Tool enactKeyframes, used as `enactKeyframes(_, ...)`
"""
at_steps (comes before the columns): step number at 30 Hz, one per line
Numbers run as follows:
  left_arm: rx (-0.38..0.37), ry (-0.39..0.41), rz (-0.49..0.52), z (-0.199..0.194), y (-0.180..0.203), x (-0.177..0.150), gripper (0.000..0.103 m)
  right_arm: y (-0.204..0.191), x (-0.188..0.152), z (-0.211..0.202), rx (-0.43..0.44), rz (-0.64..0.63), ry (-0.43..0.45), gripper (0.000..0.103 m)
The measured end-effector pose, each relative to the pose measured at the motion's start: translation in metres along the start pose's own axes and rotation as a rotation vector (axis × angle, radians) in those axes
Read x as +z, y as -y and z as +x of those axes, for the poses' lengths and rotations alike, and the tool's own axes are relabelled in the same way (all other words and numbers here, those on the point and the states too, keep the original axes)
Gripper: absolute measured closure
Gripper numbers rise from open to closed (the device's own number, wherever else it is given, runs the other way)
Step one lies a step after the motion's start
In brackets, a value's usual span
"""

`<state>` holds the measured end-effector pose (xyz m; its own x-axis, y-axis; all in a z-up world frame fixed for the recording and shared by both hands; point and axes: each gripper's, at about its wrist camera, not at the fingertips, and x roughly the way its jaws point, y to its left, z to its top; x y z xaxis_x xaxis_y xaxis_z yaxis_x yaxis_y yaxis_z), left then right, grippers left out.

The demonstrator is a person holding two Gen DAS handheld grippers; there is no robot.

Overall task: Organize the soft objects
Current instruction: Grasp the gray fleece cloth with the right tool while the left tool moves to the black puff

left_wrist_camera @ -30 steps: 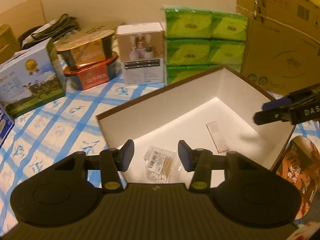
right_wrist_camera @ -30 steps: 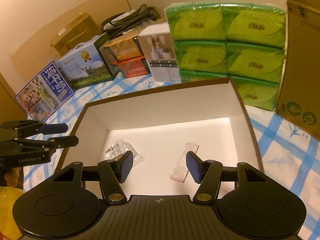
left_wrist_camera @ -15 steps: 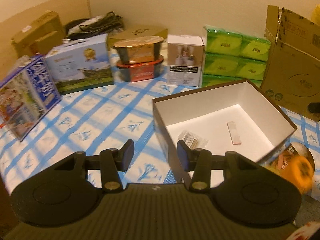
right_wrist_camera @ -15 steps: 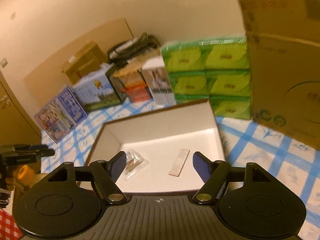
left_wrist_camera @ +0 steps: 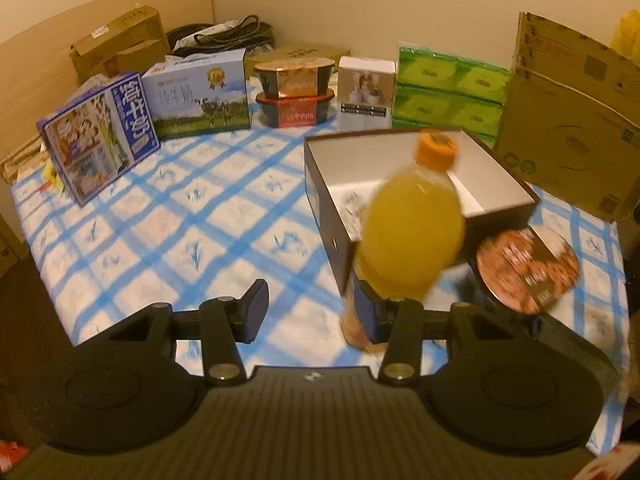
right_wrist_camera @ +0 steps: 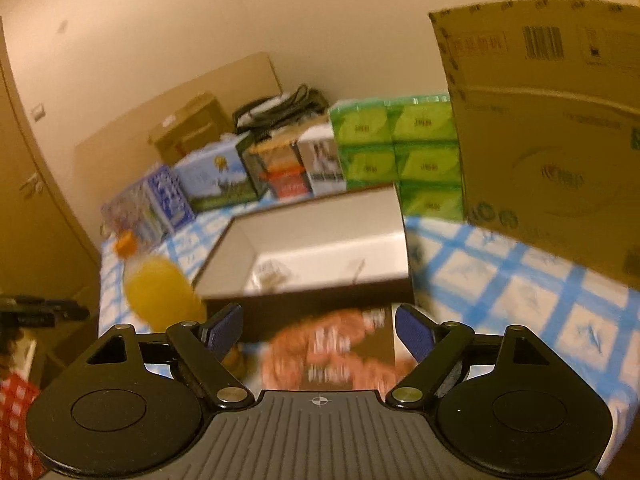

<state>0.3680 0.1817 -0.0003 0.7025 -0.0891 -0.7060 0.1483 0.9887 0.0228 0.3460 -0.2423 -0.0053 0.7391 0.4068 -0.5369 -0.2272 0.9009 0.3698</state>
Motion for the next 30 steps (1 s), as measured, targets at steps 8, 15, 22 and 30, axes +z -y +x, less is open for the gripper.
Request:
enactKeyframes(8,0.001,-0.014,-0.053,-0.037,0.027,-0.055,0.059,0.01,-0.071,-0.03,-0.056,0.052,-0.093,0.02)
enactKeyframes(15,0.023,-0.031,-0.078,-0.046,0.05,-0.097,0.059,0.015,-0.13,-0.033,-0.137,0.031,-0.201,0.023)
enactKeyframes(22,0.06,-0.058,-0.09,-0.041,0.065,-0.124,0.059,0.028,-0.162,-0.025,-0.191,0.026,-0.264,0.033)
enactKeyframes(30,0.052,-0.095,-0.093,-0.03,0.08,-0.139,0.059,0.045,-0.183,-0.011,-0.232,0.085,-0.308,0.033)
